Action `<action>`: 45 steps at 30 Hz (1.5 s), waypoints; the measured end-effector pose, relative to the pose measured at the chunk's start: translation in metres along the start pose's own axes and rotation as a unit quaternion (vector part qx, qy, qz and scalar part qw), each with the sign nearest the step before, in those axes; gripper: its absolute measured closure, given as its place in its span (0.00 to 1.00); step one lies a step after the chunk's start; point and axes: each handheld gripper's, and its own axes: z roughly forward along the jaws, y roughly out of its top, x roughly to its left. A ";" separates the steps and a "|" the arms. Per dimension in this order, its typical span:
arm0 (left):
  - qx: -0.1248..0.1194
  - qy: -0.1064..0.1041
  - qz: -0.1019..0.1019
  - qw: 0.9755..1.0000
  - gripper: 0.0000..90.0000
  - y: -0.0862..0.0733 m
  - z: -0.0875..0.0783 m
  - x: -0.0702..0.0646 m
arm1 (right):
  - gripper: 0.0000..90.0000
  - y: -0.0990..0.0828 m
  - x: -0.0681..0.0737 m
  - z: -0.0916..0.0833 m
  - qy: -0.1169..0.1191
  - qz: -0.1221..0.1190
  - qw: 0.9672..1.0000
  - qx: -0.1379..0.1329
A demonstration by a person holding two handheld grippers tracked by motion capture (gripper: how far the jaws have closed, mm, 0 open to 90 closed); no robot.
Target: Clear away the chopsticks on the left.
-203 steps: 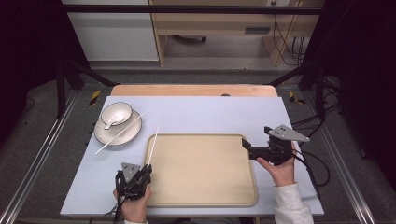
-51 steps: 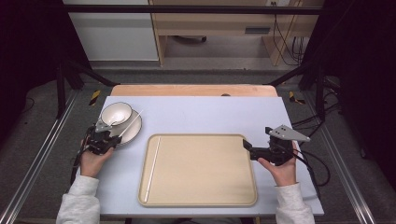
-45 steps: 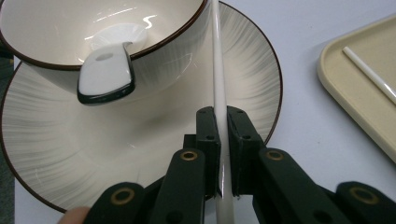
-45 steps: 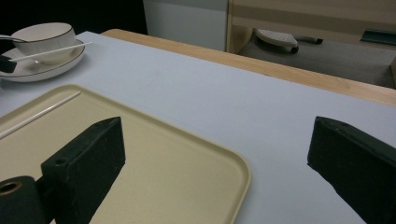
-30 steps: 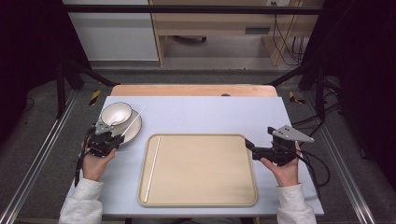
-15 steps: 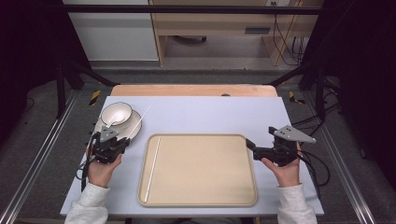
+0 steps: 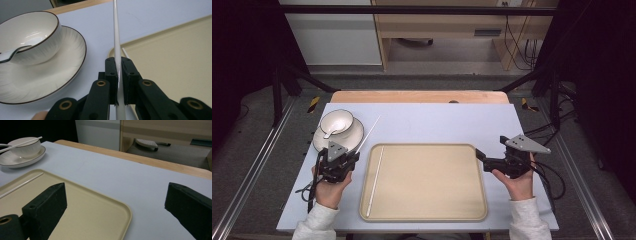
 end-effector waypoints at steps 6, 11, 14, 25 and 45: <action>0.004 0.003 -0.005 1.000 0.93 -0.004 0.004 -0.017 | 0.05 0.000 0.000 -0.001 -0.001 0.001 1.000 -0.004; 0.003 0.004 -0.003 1.000 0.93 -0.008 0.003 -0.034 | 0.05 0.001 0.000 -0.003 0.003 0.006 1.000 -0.006; 0.000 0.006 -0.012 1.000 0.93 -0.009 0.003 -0.041 | 0.05 0.001 0.001 -0.003 0.004 0.004 1.000 -0.007; -0.021 0.000 -0.057 0.998 0.93 -0.016 -0.002 -0.071 | 0.05 0.003 0.001 -0.005 0.012 0.007 1.000 -0.010; -0.031 0.006 -0.118 0.993 0.93 -0.059 0.002 -0.086 | 0.05 0.000 0.005 0.002 0.015 0.002 1.000 0.002</action>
